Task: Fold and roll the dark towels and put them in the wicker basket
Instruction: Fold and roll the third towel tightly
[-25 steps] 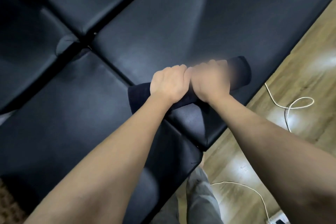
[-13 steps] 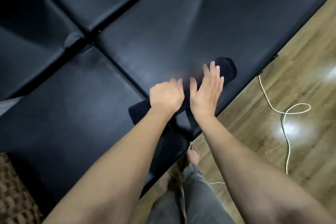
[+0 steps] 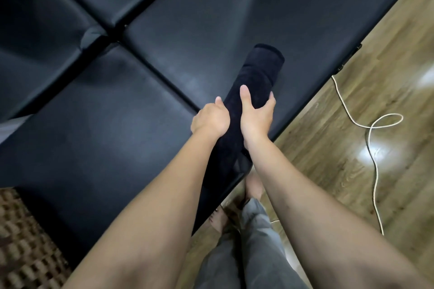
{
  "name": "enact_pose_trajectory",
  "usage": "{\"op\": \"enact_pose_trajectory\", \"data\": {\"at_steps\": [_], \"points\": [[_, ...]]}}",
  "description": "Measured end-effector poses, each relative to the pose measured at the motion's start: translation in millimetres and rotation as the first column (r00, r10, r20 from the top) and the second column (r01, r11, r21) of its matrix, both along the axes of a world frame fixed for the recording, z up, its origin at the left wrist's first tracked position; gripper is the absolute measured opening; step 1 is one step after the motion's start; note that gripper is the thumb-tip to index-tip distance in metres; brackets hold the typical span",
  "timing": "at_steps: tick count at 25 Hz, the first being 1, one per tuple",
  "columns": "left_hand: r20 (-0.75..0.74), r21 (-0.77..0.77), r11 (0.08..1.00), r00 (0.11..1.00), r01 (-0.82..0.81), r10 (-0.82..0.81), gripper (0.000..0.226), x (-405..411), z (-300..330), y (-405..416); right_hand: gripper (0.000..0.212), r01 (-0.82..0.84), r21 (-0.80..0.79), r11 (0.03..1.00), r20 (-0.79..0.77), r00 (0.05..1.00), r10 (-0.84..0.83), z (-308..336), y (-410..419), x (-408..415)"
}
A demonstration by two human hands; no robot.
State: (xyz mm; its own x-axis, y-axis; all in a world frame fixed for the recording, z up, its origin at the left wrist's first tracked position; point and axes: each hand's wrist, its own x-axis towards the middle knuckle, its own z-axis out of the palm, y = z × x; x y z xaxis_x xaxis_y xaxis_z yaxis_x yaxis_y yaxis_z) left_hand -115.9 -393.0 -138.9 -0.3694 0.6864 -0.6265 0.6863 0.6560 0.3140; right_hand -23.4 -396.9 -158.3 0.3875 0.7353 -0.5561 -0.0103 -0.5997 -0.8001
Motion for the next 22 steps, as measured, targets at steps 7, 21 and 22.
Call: {"op": "enact_pose_trajectory", "data": {"at_steps": [7, 21, 22], "points": [[0.28, 0.241, 0.969, 0.96, -0.055, -0.015, 0.08, 0, 0, -10, 0.092, -0.07, -0.12, 0.99, 0.02, 0.997, 0.073, 18, -1, 3], [0.567, 0.115, 0.969, 0.816, -0.217, 0.116, 0.077, -13, 22, -40, 0.091, -0.132, -0.125, 0.983, -0.32, 0.944, 0.086, 26, -30, 0], [0.579, 0.108, 0.966, 0.805, -0.234, 0.13, 0.081, -15, 24, -43, 0.089, -0.145, -0.108, 0.983, -0.339, 0.936, 0.101, 29, -32, 0]]}}
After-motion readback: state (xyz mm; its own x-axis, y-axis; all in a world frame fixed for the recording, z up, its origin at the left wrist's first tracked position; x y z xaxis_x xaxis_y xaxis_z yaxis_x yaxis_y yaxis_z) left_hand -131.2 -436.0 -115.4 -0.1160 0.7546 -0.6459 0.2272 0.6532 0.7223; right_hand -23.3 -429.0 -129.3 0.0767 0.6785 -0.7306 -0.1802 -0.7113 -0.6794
